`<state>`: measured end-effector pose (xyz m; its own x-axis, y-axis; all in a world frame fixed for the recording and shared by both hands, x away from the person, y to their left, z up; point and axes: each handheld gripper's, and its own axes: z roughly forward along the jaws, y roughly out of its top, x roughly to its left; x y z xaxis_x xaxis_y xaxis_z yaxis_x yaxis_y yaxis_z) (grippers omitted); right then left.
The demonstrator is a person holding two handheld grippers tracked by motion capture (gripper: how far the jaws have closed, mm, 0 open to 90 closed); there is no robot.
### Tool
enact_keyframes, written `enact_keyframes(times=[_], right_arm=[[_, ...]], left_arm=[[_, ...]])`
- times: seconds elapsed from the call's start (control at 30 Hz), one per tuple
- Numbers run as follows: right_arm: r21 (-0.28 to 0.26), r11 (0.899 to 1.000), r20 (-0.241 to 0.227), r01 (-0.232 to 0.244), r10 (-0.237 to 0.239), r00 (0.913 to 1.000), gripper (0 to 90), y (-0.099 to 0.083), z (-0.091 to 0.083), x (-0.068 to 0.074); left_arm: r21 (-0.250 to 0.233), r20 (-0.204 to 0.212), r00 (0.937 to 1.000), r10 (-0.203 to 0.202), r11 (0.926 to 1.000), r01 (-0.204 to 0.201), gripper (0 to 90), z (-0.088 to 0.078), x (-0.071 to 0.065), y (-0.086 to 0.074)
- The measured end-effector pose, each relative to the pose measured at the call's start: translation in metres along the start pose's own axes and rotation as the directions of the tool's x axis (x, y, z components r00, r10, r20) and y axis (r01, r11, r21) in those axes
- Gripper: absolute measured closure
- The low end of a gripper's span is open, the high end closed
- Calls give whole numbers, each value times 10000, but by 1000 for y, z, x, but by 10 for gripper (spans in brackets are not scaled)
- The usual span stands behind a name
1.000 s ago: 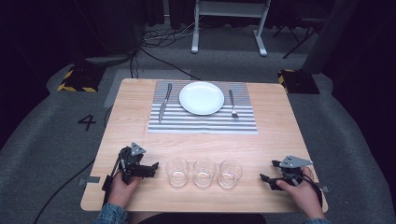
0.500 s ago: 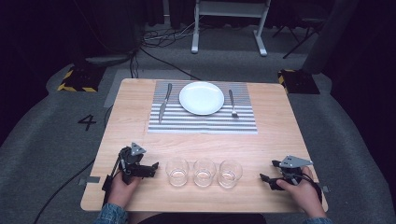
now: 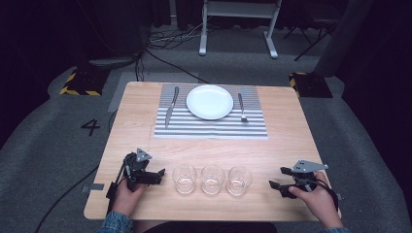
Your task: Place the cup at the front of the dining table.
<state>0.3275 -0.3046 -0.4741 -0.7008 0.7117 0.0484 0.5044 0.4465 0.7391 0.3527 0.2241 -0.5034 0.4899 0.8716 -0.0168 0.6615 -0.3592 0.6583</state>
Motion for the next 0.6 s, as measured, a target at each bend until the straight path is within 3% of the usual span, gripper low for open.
enact_keyframes(times=[0.17, 0.33, 0.6], right_arm=[[-2, 9996, -221, 293, -293, 9993, 221, 17, -13, 14], [189, 9996, -403, 231, -223, 9989, 209, 25, -17, 27], [-116, 9975, -837, 690, -697, 9940, 202, 41, -22, 51]], left_arm=[[9, 19, 10000, -15, 10000, 15, 22, 0, 0, 0], [10, 32, 10000, -11, 10000, 11, 22, 0, 0, 0], [0, -9, 10000, 3, 10000, -3, 22, 0, 0, 0]])
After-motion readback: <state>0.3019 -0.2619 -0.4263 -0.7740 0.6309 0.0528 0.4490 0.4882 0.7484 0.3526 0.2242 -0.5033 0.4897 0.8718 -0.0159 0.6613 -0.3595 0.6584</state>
